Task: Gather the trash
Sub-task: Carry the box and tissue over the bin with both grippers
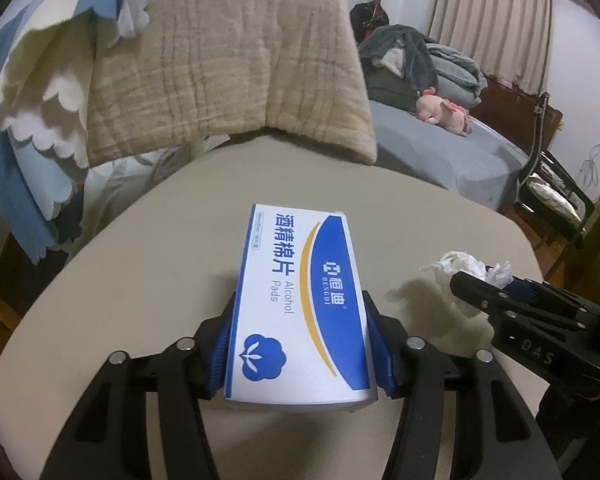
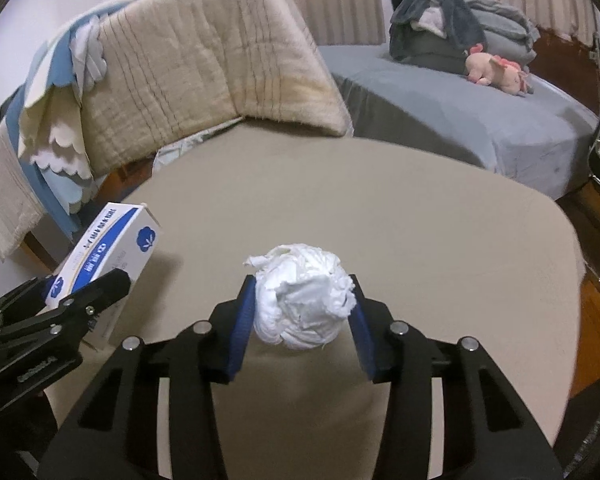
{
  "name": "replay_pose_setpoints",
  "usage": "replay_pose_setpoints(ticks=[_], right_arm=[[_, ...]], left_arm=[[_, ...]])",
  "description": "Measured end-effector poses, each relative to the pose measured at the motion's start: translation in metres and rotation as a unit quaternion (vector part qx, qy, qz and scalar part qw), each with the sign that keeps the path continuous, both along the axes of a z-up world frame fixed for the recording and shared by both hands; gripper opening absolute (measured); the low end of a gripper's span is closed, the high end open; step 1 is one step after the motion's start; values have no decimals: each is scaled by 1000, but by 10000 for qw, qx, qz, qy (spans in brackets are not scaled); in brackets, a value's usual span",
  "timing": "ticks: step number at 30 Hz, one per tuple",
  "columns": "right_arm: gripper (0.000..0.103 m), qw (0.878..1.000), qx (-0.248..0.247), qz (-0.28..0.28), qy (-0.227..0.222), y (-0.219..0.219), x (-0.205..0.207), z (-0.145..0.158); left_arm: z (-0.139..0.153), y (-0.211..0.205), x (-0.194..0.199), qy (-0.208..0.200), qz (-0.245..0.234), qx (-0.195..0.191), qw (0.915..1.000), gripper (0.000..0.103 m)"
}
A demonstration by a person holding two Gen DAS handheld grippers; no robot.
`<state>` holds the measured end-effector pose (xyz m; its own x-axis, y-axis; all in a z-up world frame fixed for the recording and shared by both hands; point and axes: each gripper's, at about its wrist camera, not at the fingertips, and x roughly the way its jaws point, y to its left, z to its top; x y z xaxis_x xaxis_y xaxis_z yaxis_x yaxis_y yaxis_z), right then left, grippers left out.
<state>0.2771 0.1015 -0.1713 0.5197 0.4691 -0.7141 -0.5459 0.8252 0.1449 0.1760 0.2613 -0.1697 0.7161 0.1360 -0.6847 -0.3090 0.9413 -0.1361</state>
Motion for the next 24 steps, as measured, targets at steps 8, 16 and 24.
replay_pose_setpoints(ticks=[8, 16, 24], right_arm=[[43, 9994, 175, -193, -219, -41, -20, 34], [43, 9980, 274, -397, -400, -86, -46, 66], [43, 9959, 340, -612, -565, -135, -79, 91]], left_arm=[[28, -28, -8, -192, -195, 25, 9996, 56], [55, -69, -21, -369, -489, -31, 9981, 56], [75, -111, -35, -514, -818, -127, 9952, 56]])
